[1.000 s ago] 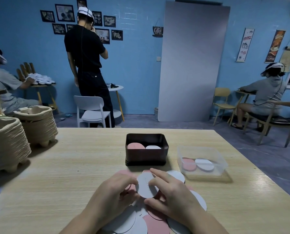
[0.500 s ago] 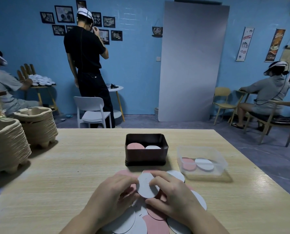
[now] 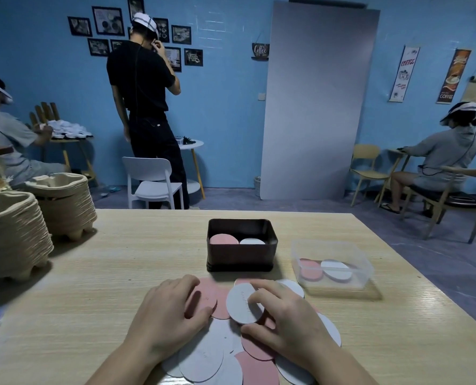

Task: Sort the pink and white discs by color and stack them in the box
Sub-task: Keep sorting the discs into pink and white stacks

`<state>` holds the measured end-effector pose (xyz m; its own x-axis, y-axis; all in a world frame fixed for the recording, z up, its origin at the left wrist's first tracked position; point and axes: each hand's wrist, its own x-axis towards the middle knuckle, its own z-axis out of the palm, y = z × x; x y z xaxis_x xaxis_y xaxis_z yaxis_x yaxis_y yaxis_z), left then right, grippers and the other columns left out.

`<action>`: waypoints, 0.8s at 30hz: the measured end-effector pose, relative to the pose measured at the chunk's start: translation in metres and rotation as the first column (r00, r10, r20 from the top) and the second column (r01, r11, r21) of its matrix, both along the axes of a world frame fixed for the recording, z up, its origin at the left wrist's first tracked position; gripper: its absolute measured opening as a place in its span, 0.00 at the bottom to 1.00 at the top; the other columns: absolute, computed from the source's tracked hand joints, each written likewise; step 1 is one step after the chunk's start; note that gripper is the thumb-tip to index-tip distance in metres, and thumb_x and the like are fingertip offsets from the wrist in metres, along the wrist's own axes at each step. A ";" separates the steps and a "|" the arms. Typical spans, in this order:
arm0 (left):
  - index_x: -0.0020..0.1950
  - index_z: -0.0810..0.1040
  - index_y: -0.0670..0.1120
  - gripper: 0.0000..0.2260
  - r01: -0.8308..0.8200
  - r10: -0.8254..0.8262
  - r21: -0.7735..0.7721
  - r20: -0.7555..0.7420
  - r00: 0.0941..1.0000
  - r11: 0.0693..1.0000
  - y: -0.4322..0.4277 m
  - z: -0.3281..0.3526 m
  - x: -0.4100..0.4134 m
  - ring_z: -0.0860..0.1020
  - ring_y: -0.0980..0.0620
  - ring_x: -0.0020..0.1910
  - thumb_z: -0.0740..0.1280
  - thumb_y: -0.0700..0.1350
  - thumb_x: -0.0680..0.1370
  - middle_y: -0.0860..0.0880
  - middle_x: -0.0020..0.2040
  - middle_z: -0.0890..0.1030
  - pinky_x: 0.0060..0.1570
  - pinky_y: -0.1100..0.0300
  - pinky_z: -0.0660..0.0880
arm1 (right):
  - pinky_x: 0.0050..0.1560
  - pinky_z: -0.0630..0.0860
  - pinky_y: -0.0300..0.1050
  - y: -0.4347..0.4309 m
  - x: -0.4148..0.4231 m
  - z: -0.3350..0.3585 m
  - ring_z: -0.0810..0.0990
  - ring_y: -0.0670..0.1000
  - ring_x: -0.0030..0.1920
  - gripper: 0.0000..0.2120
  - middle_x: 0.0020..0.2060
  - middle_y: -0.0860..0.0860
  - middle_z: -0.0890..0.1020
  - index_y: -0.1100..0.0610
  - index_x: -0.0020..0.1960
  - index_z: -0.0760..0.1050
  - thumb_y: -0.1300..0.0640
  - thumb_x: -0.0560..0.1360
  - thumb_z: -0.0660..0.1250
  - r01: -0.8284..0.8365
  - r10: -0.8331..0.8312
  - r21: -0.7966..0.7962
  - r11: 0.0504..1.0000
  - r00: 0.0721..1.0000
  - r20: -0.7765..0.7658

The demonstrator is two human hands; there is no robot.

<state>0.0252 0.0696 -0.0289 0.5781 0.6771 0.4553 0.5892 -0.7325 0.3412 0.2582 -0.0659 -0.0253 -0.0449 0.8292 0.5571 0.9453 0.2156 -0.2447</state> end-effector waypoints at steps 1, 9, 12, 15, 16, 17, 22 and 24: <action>0.55 0.73 0.57 0.18 0.011 -0.011 0.004 0.023 1.000 1.000 -0.002 0.003 0.000 0.75 0.55 0.45 0.67 0.65 0.71 0.63 0.42 0.75 0.46 0.56 0.72 | 0.48 0.76 0.38 0.000 0.000 0.001 0.76 0.43 0.60 0.18 0.63 0.40 0.77 0.47 0.48 0.73 0.34 0.71 0.71 0.003 -0.003 0.002 1.000 1.000 0.004; 0.65 0.78 0.49 0.24 0.109 -0.117 0.055 0.180 0.977 0.993 -0.008 0.010 0.003 0.79 0.58 0.54 0.70 0.60 0.73 0.58 0.56 0.81 0.54 0.61 0.75 | 0.53 0.71 0.37 0.004 0.001 0.002 0.75 0.45 0.64 0.18 0.65 0.44 0.77 0.48 0.48 0.73 0.35 0.71 0.69 0.040 -0.040 -0.032 0.999 0.999 -0.013; 0.67 0.76 0.50 0.25 0.201 -0.214 0.093 0.160 0.964 0.975 -0.010 0.010 0.004 0.78 0.60 0.57 0.70 0.61 0.74 0.57 0.59 0.81 0.57 0.64 0.73 | 0.57 0.73 0.39 0.013 -0.003 0.007 0.73 0.45 0.66 0.18 0.66 0.44 0.76 0.49 0.49 0.72 0.36 0.71 0.69 0.021 -0.021 -0.042 0.999 1.000 -0.001; 0.68 0.75 0.50 0.26 0.255 -0.266 0.098 0.130 0.955 0.962 -0.009 0.008 0.005 0.77 0.59 0.58 0.70 0.62 0.74 0.56 0.61 0.81 0.59 0.67 0.71 | 0.57 0.75 0.42 0.024 -0.013 0.009 0.74 0.46 0.62 0.21 0.61 0.43 0.77 0.49 0.56 0.72 0.38 0.71 0.70 -0.011 0.009 -0.043 0.999 0.999 -0.045; 0.68 0.75 0.50 0.27 0.272 -0.283 0.101 0.124 0.951 0.957 -0.009 0.007 0.006 0.78 0.58 0.58 0.70 0.62 0.74 0.55 0.62 0.81 0.59 0.68 0.70 | 0.55 0.76 0.44 0.026 -0.016 0.008 0.74 0.46 0.60 0.23 0.60 0.42 0.77 0.48 0.60 0.71 0.40 0.71 0.71 -0.026 0.022 -0.047 0.999 0.997 -0.073; 0.68 0.75 0.49 0.27 0.288 -0.299 0.104 0.116 0.947 0.952 -0.009 0.006 0.006 0.78 0.57 0.58 0.70 0.62 0.75 0.55 0.62 0.81 0.60 0.70 0.69 | 0.54 0.76 0.45 0.028 -0.018 0.006 0.75 0.45 0.59 0.24 0.59 0.41 0.77 0.47 0.63 0.70 0.41 0.71 0.72 -0.046 0.041 -0.044 0.998 0.995 -0.091; 0.70 0.74 0.48 0.29 0.383 -0.391 0.109 0.069 0.918 0.917 -0.005 0.002 0.010 0.77 0.57 0.61 0.71 0.64 0.77 0.54 0.70 0.77 0.60 0.65 0.72 | 0.54 0.79 0.47 0.029 -0.020 -0.002 0.77 0.49 0.61 0.17 0.64 0.45 0.78 0.49 0.58 0.76 0.42 0.74 0.71 -0.108 0.109 0.047 0.993 0.994 -0.021; 0.71 0.72 0.50 0.29 0.391 -0.399 0.096 0.073 0.914 0.915 -0.004 0.002 0.011 0.75 0.57 0.64 0.71 0.63 0.76 0.54 0.73 0.74 0.62 0.66 0.70 | 0.56 0.77 0.46 0.027 -0.018 -0.002 0.77 0.49 0.62 0.15 0.64 0.47 0.78 0.51 0.53 0.77 0.42 0.74 0.71 -0.099 0.101 0.051 0.994 0.994 -0.035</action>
